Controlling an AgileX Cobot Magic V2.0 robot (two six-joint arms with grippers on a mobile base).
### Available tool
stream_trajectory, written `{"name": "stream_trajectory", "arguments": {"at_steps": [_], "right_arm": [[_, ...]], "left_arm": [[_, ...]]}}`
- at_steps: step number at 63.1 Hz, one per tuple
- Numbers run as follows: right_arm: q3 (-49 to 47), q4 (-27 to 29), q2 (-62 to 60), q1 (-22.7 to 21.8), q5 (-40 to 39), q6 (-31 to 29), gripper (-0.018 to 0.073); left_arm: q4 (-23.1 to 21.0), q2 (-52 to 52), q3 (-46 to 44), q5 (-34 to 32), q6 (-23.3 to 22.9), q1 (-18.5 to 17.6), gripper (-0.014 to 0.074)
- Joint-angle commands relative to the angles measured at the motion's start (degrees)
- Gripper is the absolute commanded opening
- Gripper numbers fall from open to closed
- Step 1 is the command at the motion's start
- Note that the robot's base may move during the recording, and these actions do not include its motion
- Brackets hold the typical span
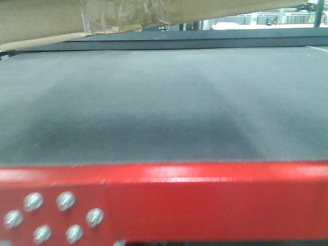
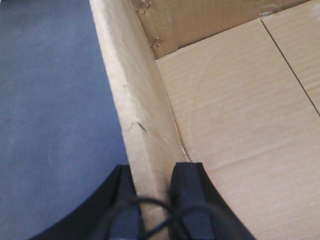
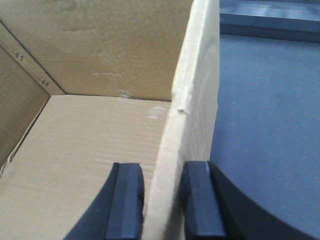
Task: Grab carton from right shelf to conveyor
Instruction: 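Lower the carton onto the grey conveyor belt with both grippers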
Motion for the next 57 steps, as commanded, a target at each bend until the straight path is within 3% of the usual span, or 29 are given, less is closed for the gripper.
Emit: {"name": "stream_trajectory", "arguments": {"at_steps": [1, 57], "right_arm": [[-0.7, -2.1, -1.4, -0.5, -3.6, -0.1, -0.0064], [-0.7, -2.1, -1.4, -0.5, -3.6, -0.1, -0.0064]], "left_arm": [[7.0, -0.5, 0.0, 2.4, 1.3, 0.5, -0.0011], [7.0, -0.5, 0.0, 2.4, 1.3, 0.5, -0.0011]]}}
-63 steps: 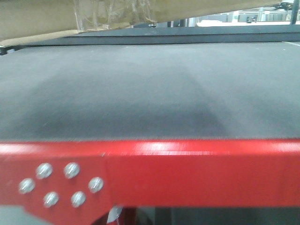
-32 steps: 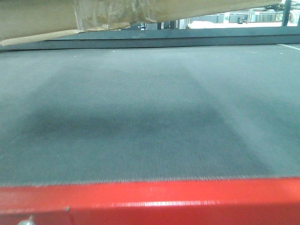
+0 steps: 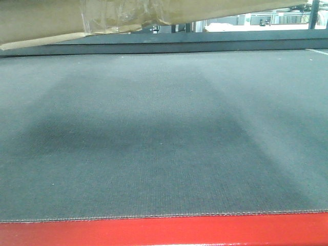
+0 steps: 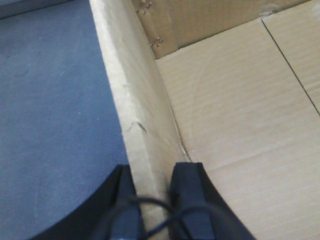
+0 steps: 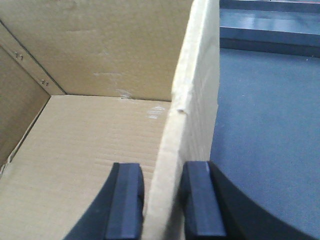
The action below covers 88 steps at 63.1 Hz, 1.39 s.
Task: Grab carton from right shelf to conveyor
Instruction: 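Lower the carton onto the grey conveyor belt with both grippers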
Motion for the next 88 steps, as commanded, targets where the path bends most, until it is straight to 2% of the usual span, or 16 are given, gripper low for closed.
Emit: {"name": "stream_trajectory", "arguments": {"at_steps": [1, 80, 88], "right_arm": [[-0.7, -2.1, -1.4, -0.5, -3.5, -0.1, -0.0064], [-0.7, -1.9, -1.4, -0.5, -5.7, -0.1, -0.0064], [-0.7, 0.0, -1.3, -0.5, -3.8, -0.1, -0.0064]], "left_arm": [[7.0, -0.5, 0.0, 2.4, 1.3, 0.5, -0.0011], [7.0, -0.5, 0.0, 2.4, 1.3, 0.5, -0.0011], [5.4, -0.1, 0.0, -2.7, 0.7, 0.9, -0.0011]]}}
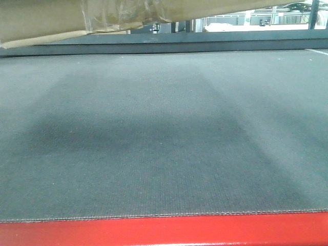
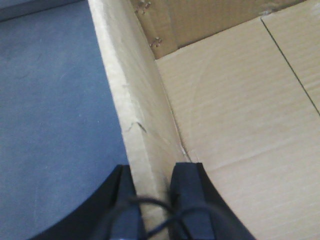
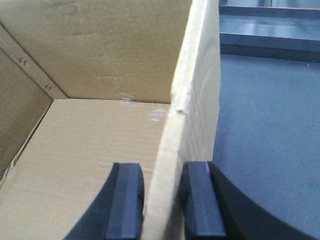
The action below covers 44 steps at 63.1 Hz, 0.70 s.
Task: Grab carton from right shelf to conveyor
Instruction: 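Lower the carton onto the grey conveyor belt with both grippers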
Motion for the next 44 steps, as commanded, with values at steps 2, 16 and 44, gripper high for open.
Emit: {"name": "stream_trajectory", "arguments": {"at_steps": [2, 16, 44], "right_arm": [[-0.7, -0.6, -1.2, -0.5, -2.1, -0.1, -0.0064], [-0.7, -0.7, 4.3, -4.1, 4.4, -0.1, -0.0064], [-0.7, -0.9, 22.1, -7.5, 4.2, -0.1, -0.0054]], "left_arm": [[3.9, 0.4, 0.0, -3.7, 0.7, 1.6, -0.0011], [-8.5, 7.0, 0.0, -10.1, 0.7, 7.9, -0.0009], [-8.9, 22.6, 0.0, -17.0, 0.7, 9.3, 0.0167]]}}
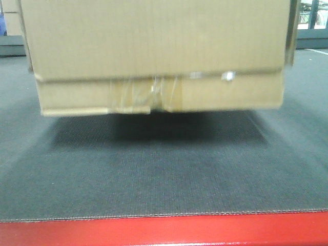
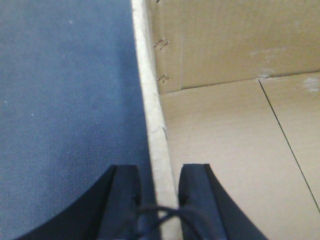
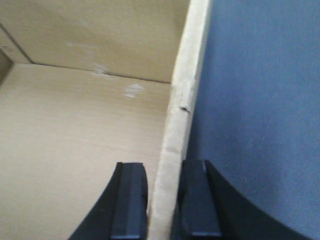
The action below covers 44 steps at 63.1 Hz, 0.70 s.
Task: Grab carton from right shelf to conveyor
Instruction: 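Lower the carton onto the grey conveyor belt with both grippers, then open both grippers to release the carton's side walls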
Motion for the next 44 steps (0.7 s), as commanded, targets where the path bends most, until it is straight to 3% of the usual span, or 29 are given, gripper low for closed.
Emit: {"name": "stream_trajectory", "arguments": {"at_steps": [1, 6, 14, 17, 22, 38, 44], "right_arm": [[-0.7, -1.5, 1.7, -0.7, -1.3, -0.4, -0.0036], [-0.7, -1.5, 2.6, -0.7, -1.3, -0.4, 0.0088], [-1.0, -1.5, 2.6, -0.7, -1.5, -0.4, 0.0474], [-1.5, -1.5, 2.5, -0.7, -1.0, -0.4, 0.0578], [-2.8, -1.5, 2.0, -0.7, -0.1, -0.4, 0.0569], [-5.2, -1.5, -4.5, -0.7, 0.8, -0.4, 0.0564], [-5.2, -2.8, -7.7, -0.7, 1.6, -0.4, 0.0494]], "left_arm": [[2.5, 1.3, -0.2, -1.8, 0.2, 0.8, 0.0172], [2.5, 1.6, -0.2, -1.8, 0.2, 0.8, 0.0227], [2.5, 1.2, -0.2, -1.9, 0.2, 0.8, 0.0414], [2.5, 1.1, -0.2, -1.9, 0.2, 0.8, 0.0510], [2.2, 0.4, -0.2, -1.5, 0.2, 0.8, 0.0627], [2.5, -7.1, -0.2, 1.6, 0.9, 0.8, 0.0601], [2.7, -10.8, -0.2, 3.3, 3.3, 0.8, 0.0587]]}}
